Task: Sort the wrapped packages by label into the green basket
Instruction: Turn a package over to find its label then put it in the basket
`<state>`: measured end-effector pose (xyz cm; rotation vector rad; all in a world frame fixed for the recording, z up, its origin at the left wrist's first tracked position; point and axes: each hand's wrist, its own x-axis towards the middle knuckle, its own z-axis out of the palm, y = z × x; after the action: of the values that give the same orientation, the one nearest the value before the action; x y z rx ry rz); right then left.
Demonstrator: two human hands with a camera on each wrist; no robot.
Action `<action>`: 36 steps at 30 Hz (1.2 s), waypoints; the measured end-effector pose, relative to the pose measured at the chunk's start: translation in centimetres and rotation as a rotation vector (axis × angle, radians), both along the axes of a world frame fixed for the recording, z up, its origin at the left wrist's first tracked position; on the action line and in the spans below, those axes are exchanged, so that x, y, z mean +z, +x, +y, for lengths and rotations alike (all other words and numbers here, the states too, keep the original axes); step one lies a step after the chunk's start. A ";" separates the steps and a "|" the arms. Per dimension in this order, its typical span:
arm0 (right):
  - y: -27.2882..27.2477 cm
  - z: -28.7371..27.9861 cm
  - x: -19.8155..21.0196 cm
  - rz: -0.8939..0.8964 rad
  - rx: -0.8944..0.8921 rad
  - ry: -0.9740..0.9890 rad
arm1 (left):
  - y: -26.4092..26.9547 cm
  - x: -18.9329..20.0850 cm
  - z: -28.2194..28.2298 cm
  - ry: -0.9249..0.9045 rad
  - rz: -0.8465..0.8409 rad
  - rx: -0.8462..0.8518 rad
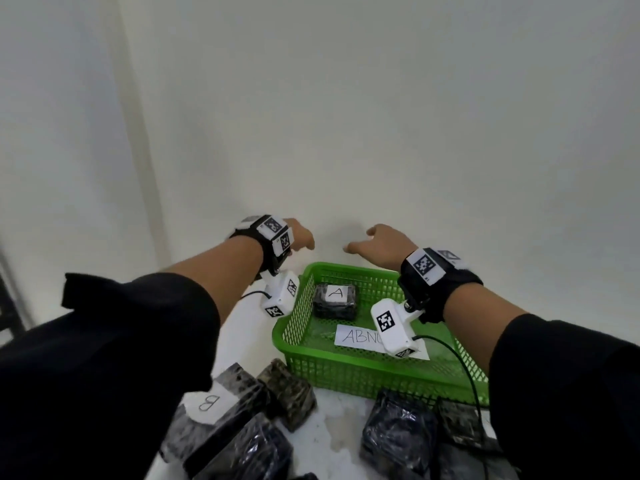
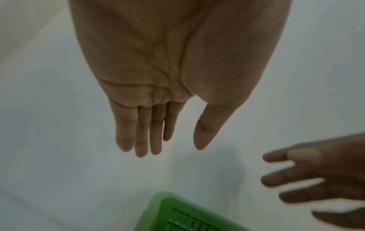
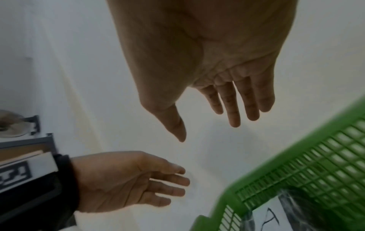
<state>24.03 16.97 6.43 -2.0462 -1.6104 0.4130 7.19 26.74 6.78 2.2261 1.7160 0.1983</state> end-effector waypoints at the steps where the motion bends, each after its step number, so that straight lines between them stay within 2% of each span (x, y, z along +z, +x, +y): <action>1: -0.4 -0.8 0.4 -0.015 0.021 0.019 | -0.6 0.5 -0.3 0.041 -0.010 0.022; 4: -1.9 -3.7 0.7 -0.050 0.081 0.038 | -2.1 1.3 -2.4 0.143 0.012 -0.018; 9: -4.5 -8.8 0.2 -0.069 0.134 0.083 | -5.2 0.9 -8.4 0.163 0.017 -0.146; 20: -9.9 -16.6 -2.7 -0.056 0.264 -0.004 | -11.1 -3.9 -20.1 0.112 0.032 -0.319; 31: -11.9 -19.5 -7.5 -0.114 0.424 -0.089 | -14.0 -6.2 -25.5 0.091 0.010 -0.332; 36: -12.5 -19.7 -7.5 -0.138 0.450 -0.154 | -13.4 -7.3 -26.3 0.106 0.104 -0.333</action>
<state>11.53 -2.74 -1.11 -1.8395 -2.1922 0.5767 -6.21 0.41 -0.50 2.6003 1.3811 0.0977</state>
